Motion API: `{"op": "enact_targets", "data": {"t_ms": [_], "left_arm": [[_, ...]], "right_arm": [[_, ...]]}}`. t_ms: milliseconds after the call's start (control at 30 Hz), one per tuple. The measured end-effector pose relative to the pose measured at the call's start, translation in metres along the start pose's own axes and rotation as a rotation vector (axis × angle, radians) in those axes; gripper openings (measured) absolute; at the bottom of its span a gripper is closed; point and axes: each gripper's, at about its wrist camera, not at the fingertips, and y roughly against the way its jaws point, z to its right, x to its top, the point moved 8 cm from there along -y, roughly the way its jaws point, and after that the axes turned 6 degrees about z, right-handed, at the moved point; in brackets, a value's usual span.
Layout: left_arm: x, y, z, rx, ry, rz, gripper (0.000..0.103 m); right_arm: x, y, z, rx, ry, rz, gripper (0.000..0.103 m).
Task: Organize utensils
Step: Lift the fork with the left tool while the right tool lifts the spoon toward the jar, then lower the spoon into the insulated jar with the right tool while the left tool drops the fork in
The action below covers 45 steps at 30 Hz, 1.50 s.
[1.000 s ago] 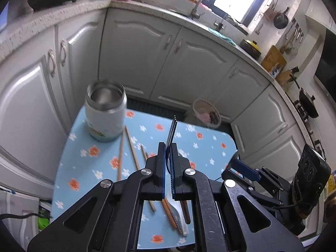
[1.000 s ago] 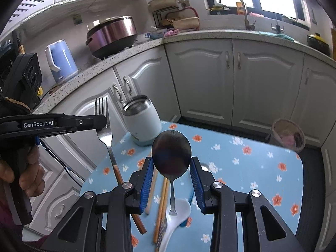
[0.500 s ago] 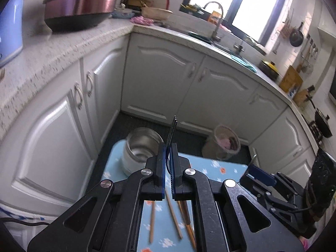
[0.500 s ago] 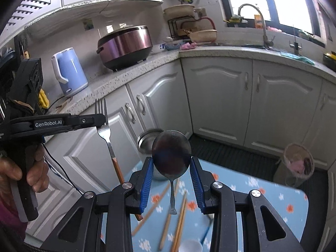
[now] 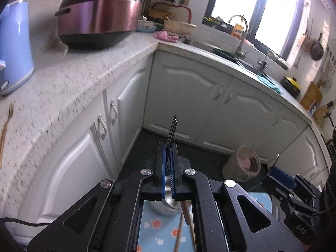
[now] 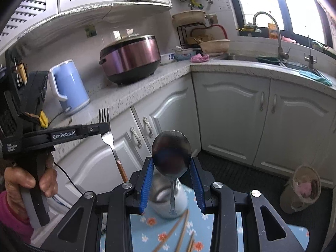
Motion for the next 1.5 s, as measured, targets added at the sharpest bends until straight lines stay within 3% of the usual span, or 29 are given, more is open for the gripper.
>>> {"op": "enact_targets", "data": {"t_ms": [233, 733, 1133, 1200, 1500], "left_arm": [[0.019, -0.018, -0.011, 0.061, -0.002, 0.057, 0.002], [-0.033, -0.075, -0.013, 0.083, 0.013, -0.004, 0.002], [-0.062, -0.098, -0.009, 0.095, 0.008, -0.046, 0.002], [-0.066, -0.101, -0.011, 0.092, 0.019, -0.055, 0.002], [-0.074, -0.103, -0.007, 0.076, 0.02, -0.067, 0.002]], "right_arm": [[0.016, -0.036, -0.007, 0.017, -0.018, 0.008, 0.034], [-0.044, -0.11, 0.011, 0.005, -0.095, -0.129, 0.034], [-0.076, -0.131, 0.015, 0.013, -0.124, -0.207, 0.034], [-0.079, -0.133, 0.015, 0.021, -0.134, -0.211, 0.028], [-0.086, -0.135, 0.016, 0.023, -0.146, -0.229, 0.028]]}}
